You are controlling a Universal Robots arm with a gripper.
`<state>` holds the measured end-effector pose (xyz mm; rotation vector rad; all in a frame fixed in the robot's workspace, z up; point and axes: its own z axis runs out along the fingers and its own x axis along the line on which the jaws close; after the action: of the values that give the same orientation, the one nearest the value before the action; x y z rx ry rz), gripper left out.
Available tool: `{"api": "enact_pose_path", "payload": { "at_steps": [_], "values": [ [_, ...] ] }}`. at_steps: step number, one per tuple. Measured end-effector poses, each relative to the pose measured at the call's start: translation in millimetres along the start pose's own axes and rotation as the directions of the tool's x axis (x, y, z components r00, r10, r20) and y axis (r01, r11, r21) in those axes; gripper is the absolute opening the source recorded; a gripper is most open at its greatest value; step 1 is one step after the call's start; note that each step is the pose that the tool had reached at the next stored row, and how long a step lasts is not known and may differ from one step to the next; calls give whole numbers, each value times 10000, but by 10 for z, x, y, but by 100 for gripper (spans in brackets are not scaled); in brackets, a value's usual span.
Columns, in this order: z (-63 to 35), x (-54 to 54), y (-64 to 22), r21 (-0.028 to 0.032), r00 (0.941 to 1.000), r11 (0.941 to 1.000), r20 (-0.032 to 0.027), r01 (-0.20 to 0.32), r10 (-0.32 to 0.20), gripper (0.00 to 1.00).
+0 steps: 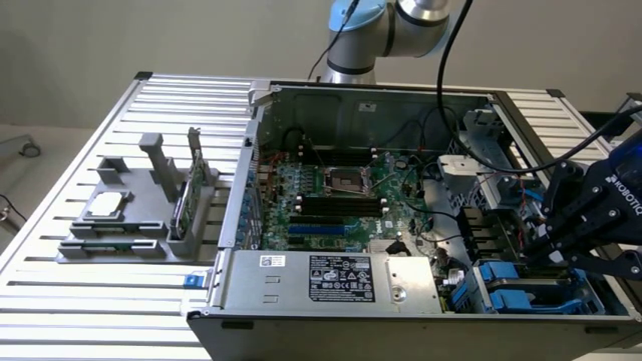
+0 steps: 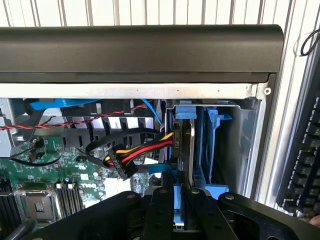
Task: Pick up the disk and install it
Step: 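Insert the second disk wire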
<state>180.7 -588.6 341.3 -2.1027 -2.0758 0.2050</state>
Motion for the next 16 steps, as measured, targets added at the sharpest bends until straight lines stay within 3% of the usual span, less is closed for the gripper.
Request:
{"api": "enact_pose_path", "payload": {
  "at_steps": [9, 16],
  "values": [
    [9, -1, -29, -158, 10000, 9999, -3, -21, 21, 16],
    [11, 0, -37, -237, 10000, 9997, 44, -48, 49, 16]
  ]
}}
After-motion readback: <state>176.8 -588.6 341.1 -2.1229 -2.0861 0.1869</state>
